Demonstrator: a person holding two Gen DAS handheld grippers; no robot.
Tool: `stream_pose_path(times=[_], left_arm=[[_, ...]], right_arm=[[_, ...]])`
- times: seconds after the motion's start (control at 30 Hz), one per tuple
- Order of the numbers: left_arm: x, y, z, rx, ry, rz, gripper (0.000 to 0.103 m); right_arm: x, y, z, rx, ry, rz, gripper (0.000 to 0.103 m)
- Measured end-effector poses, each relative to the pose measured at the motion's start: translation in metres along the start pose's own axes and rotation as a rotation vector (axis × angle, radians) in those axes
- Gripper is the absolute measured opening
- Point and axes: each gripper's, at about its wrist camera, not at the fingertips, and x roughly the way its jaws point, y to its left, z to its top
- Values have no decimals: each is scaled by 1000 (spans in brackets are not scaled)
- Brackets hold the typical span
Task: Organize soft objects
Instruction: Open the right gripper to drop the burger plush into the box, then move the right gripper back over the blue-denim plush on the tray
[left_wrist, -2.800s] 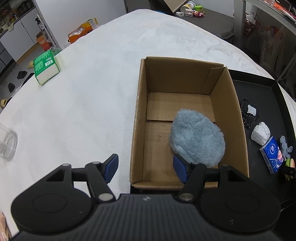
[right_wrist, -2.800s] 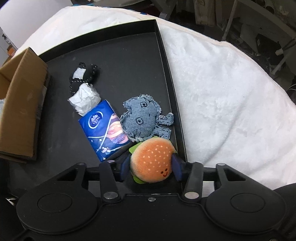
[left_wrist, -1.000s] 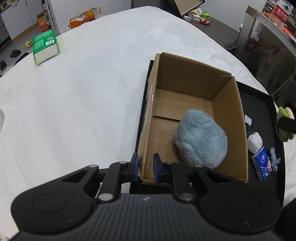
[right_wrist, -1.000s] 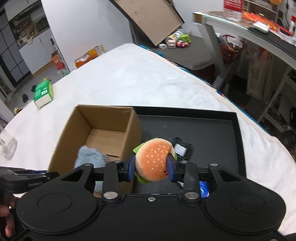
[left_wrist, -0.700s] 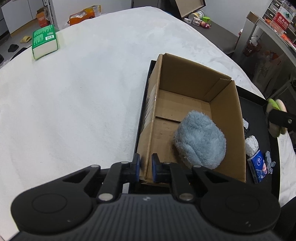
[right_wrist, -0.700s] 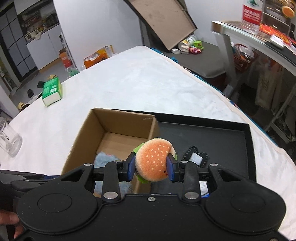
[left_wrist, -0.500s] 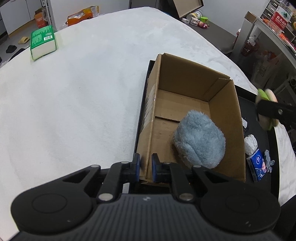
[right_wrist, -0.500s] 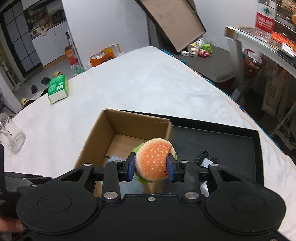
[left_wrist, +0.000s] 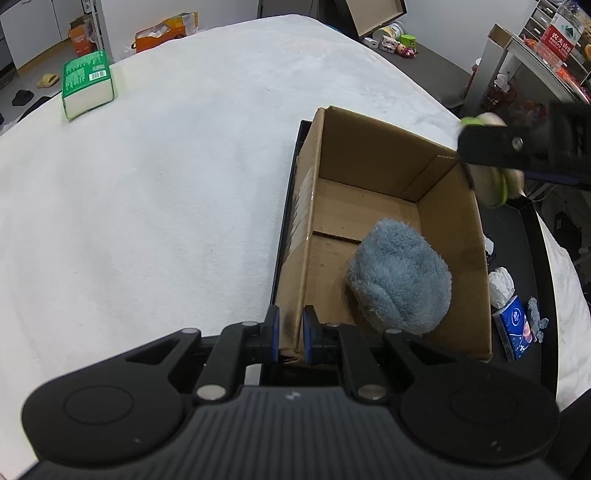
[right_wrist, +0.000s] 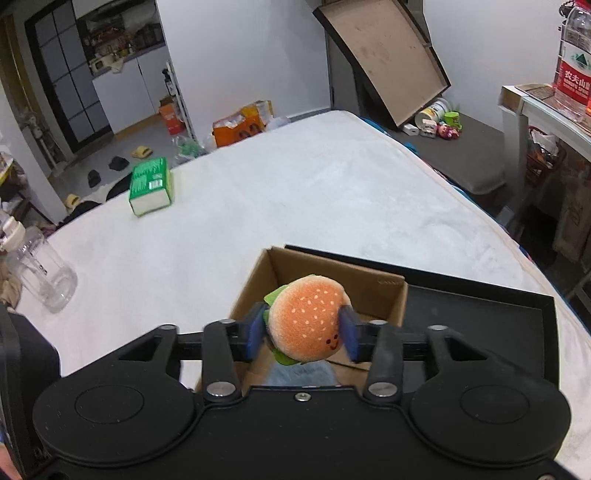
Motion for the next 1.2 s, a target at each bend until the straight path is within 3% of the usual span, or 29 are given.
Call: stream_pose_path(times=[0.23, 0.83, 1.1, 1.2], left_arm=[[-2, -5, -1, 13, -8, 14, 11], [-2, -17, -2, 47, -5, 77, 8], [-5, -28, -2, 94, -21, 144, 13], [-4, -29, -2, 93, -20, 152, 24]], right_arm=[[-4, -9, -5, 24, 16, -2, 58], [-16, -61, -43, 127, 52, -42, 63], [-17, -93, -63, 169, 69, -71, 63], [-17, -104, -71, 190, 79, -80, 63]])
